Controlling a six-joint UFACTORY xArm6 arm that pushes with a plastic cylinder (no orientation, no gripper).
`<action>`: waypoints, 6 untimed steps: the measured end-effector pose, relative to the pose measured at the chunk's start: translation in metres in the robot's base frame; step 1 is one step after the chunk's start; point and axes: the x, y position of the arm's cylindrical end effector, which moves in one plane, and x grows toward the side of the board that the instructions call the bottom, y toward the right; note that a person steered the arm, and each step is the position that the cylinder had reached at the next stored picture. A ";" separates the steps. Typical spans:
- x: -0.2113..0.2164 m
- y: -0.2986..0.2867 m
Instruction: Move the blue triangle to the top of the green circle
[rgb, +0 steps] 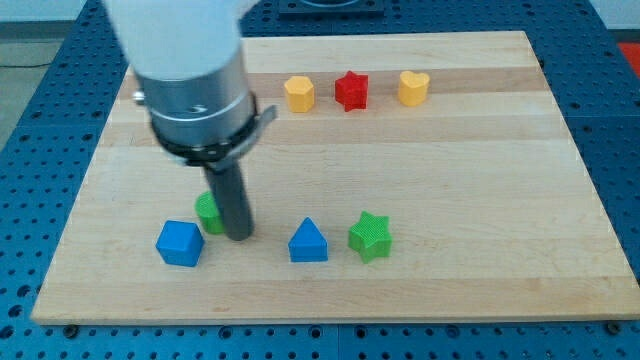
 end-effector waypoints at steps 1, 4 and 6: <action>-0.002 -0.023; -0.050 0.016; -0.049 0.070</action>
